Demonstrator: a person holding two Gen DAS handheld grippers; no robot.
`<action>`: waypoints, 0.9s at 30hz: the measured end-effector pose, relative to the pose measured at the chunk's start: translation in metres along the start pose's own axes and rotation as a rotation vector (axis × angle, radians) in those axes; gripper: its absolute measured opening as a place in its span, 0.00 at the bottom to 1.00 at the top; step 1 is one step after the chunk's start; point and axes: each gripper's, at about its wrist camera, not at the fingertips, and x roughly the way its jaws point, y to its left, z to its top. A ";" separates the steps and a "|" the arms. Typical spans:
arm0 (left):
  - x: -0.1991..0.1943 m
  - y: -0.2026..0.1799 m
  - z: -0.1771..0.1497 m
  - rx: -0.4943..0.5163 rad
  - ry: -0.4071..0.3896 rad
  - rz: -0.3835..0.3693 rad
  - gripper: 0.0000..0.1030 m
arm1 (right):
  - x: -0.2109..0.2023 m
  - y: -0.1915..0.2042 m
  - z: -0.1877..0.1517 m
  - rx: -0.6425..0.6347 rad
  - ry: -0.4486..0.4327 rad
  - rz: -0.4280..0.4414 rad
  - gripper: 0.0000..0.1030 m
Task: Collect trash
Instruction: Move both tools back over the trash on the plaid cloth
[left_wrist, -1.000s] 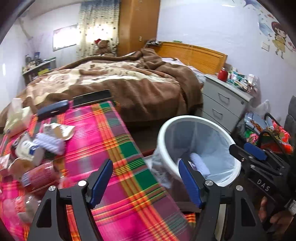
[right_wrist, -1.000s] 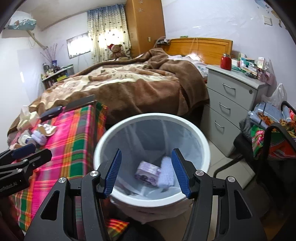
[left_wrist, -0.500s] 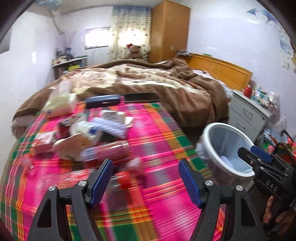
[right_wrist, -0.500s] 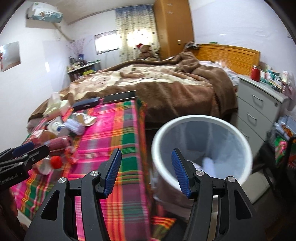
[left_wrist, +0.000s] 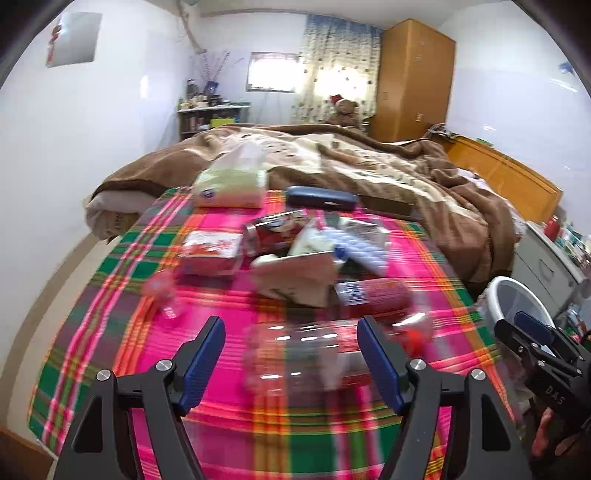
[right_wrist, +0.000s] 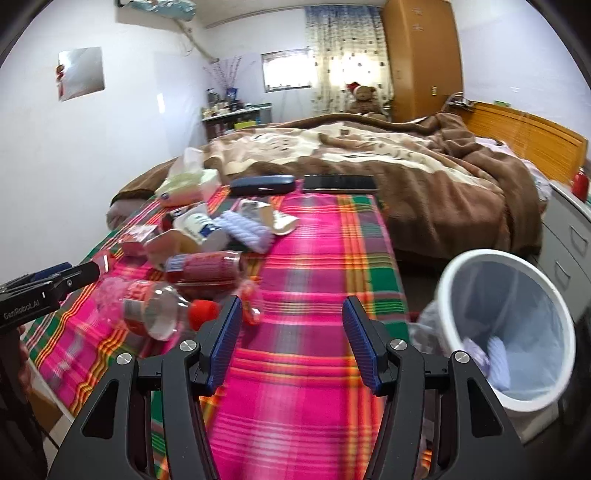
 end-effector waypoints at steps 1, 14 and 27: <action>0.000 0.005 -0.001 -0.008 0.002 0.003 0.71 | 0.002 0.003 0.000 0.002 0.006 0.007 0.56; 0.017 0.045 -0.003 -0.011 0.036 -0.006 0.72 | 0.044 0.019 0.007 0.000 0.083 0.009 0.56; 0.043 0.015 0.009 0.126 0.082 -0.151 0.73 | 0.080 0.023 0.010 0.009 0.219 0.119 0.56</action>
